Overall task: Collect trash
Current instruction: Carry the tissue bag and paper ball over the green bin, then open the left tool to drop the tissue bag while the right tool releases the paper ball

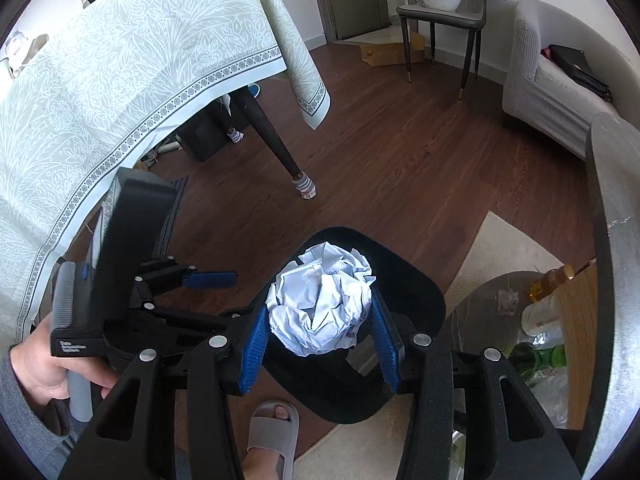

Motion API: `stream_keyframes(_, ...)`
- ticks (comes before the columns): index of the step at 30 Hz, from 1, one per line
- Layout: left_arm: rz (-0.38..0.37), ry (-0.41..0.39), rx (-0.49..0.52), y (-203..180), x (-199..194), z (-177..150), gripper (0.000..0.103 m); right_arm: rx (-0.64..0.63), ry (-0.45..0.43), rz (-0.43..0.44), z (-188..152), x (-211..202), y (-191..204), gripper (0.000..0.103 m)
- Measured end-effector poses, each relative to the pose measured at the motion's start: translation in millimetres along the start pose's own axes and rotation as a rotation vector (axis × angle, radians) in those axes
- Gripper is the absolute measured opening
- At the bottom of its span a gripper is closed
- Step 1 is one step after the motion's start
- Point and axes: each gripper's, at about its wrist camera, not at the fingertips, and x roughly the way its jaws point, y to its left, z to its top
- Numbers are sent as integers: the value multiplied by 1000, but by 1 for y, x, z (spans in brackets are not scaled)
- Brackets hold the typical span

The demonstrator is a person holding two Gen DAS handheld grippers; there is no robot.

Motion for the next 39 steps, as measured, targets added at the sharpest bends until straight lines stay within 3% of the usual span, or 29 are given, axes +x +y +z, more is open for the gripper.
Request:
stream_keyframes(9, -24, -161, 4, -5, -55, 8, 46, 29, 74, 6, -7, 41, -3, 48)
stream_keyframes(12, -27, -188, 11, -10, -66, 11, 39, 59, 102, 34, -12, 55, -6, 48)
stream_keyframes(18, -48, -223, 21, -17, -85, 24, 24, 61, 162, 12, -27, 87, -9, 48)
stream_keyframes(25, -72, -267, 59, -32, -110, 33, 14, 46, 225, -12, -42, 116, -14, 48)
stream_keyframes(33, -108, -310, 47, -43, -127, 40, 14, 17, 290, -48, -51, 138, -11, 53)
stream_keyframes(35, -117, -324, 45, -46, -133, 42, 14, 22, 287, -48, -52, 137, -14, 58)
stream_keyframes(39, -127, -348, 57, -53, -141, 43, 14, 18, 271, -35, -53, 128, -18, 58)
